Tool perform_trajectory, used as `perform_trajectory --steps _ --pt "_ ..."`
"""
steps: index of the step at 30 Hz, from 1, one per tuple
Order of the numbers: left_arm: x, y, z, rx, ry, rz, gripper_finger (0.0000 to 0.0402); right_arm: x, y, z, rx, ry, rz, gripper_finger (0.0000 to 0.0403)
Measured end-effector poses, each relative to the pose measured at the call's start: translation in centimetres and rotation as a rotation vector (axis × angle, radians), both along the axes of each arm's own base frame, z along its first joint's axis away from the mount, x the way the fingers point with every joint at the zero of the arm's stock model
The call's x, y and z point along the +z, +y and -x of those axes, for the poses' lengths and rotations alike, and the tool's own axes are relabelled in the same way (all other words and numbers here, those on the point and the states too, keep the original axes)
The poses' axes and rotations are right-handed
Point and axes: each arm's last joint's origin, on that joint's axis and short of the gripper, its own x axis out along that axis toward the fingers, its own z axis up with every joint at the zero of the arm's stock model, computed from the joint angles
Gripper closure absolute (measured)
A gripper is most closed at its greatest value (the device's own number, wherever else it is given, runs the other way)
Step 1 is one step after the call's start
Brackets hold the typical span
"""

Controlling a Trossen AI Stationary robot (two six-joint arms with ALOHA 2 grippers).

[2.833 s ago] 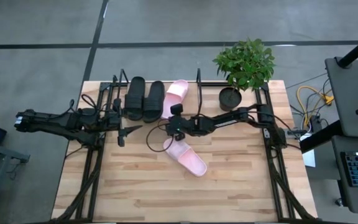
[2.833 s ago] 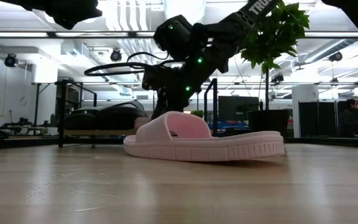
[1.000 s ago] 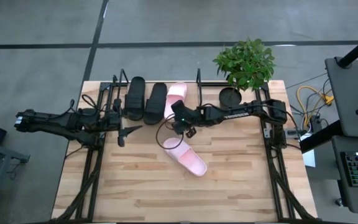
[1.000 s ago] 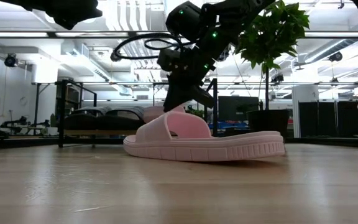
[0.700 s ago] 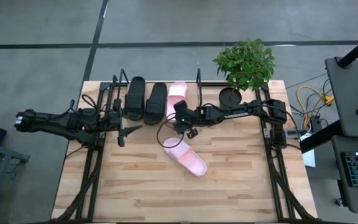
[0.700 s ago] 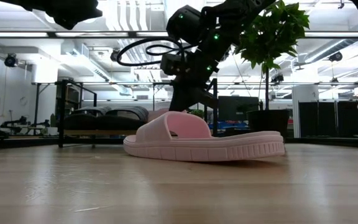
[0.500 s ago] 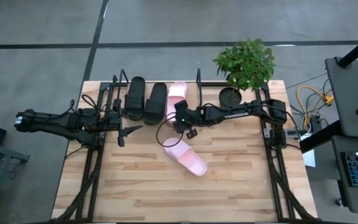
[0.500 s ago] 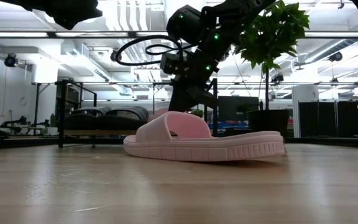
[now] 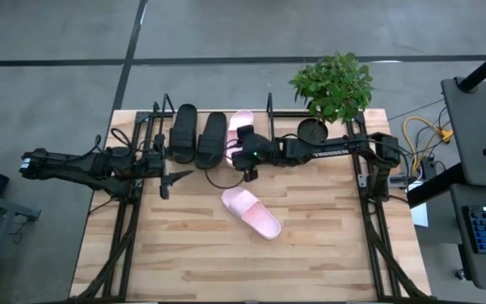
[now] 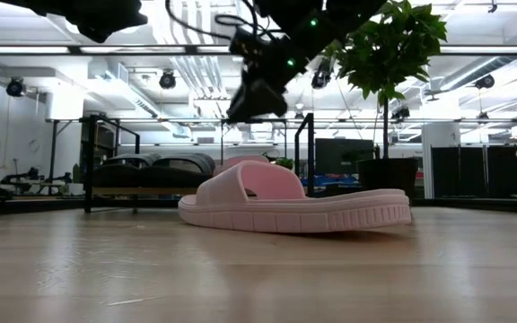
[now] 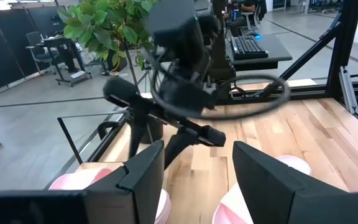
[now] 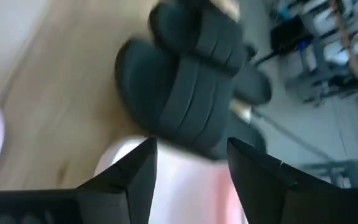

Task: Pick and place slides into the shelf
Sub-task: Adjust the pink slipper on the shelf

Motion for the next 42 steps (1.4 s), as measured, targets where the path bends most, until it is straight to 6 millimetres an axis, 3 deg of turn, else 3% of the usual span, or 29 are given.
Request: perform_trajectory --steps 8,16,20,28,42 --pt "-0.4 0.1 0.8 0.006 0.043 0.011 0.0226 1.2 -0.9 -0.9 0.043 -0.179 -0.029 0.0217" --pt "-0.1 0.2 2.1 0.008 -0.001 0.026 0.0226 2.0 -5.2 0.1 -0.081 -0.125 -0.141 0.0215" --pt "-0.2 0.3 2.4 0.009 -0.003 0.027 0.0226 1.1 -6.5 0.3 -0.106 -0.062 -0.128 0.0216" --pt "-0.4 0.3 2.7 0.012 0.019 0.026 0.0226 -2.4 -7.2 -0.5 -0.148 0.077 -0.018 0.0216" --pt "-0.5 0.3 2.5 0.010 0.029 0.024 0.0226 -4.4 -9.1 -0.3 -0.244 0.176 0.091 0.0239"
